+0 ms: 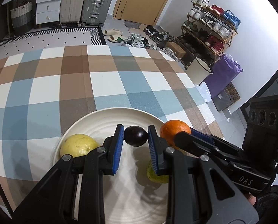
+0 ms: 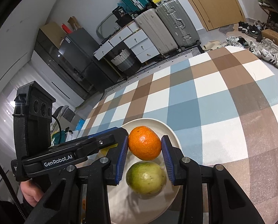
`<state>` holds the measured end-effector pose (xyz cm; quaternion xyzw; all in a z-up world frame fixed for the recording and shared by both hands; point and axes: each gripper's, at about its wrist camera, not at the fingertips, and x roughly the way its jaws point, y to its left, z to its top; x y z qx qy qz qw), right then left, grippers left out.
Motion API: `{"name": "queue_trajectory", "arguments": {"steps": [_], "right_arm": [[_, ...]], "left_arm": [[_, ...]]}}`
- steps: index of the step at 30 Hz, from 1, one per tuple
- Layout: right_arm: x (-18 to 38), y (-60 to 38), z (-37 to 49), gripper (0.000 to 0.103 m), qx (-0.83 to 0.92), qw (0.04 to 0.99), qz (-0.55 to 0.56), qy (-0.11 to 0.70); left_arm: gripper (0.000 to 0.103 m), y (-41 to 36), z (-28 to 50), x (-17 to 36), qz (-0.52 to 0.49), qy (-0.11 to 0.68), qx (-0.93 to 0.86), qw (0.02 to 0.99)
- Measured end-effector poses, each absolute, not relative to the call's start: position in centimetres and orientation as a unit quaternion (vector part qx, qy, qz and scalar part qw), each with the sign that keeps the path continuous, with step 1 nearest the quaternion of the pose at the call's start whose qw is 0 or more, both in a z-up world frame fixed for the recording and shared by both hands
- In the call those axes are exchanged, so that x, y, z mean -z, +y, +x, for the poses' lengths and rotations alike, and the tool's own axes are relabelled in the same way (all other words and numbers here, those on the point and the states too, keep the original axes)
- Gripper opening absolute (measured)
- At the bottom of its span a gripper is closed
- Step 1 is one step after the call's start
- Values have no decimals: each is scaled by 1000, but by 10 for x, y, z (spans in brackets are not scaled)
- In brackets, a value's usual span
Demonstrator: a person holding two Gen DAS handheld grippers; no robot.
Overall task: Organize fruits
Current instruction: 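Carry the plum and orange onto the white plate and open both grippers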
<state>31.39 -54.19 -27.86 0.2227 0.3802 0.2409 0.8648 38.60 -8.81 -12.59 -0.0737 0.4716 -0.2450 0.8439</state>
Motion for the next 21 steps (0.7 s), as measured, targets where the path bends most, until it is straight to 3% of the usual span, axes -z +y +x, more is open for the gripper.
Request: {"name": "queue_trajectory", "arguments": {"steps": [9,13,21], "right_arm": [[280,-534,316,39,-234,870,200,386],[279,-538,314,48,-229,871,207,383],[262,-550,300,49,-215,882,221,357]], "left_arm": [[23,-97,388,132,-78,476,258,837],[25,-96,387,129,-80,476,258,837],[37,-77,370,101,-97,457,254,847]]}}
